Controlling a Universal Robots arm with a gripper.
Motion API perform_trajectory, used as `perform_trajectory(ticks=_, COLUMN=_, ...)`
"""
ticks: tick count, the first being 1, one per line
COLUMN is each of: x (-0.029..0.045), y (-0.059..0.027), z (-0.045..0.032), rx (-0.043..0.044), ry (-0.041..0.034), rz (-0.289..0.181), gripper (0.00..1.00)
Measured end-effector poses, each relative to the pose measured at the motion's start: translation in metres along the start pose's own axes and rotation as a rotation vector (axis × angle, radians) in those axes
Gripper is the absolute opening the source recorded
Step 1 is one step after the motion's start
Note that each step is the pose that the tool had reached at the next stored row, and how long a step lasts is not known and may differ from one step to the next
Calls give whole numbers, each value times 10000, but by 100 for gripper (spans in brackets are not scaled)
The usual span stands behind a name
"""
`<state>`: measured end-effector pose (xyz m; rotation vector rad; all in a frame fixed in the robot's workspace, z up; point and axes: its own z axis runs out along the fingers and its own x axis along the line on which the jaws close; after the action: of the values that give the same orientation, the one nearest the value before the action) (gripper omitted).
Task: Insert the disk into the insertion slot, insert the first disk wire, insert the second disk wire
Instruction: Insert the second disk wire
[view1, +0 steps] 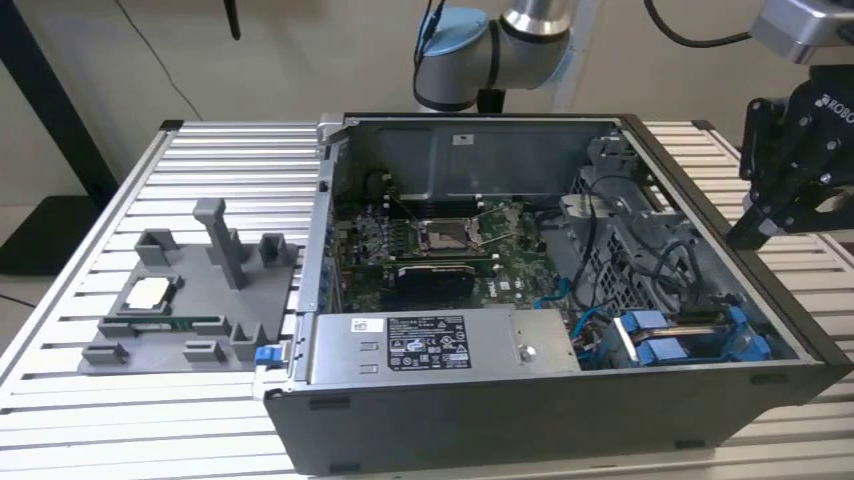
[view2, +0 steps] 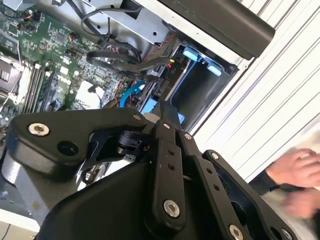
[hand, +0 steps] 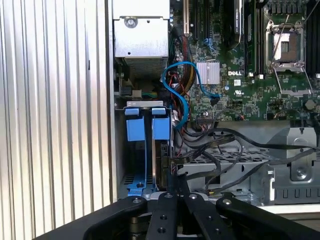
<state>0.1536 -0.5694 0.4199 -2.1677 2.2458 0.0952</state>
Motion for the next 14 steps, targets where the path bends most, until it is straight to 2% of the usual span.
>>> perform_trajectory(ticks=4, x=0, y=0, z=-1, rx=0, ry=-1, rz=-2, gripper=11)
perform_trajectory(ticks=6, x=0, y=26, z=-49, rx=-6, ry=44, rz=-13, gripper=11)
perform_trajectory(ticks=8, x=3, y=100, z=-169, rx=-23, ry=148, rz=-40, gripper=11)
perform_trajectory(ticks=12, x=11, y=323, z=-545, rx=-71, ry=479, rz=-129, gripper=11)
perform_trajectory(ticks=14, x=13, y=387, z=-651, rx=-85, ry=573, rz=-153, gripper=11)
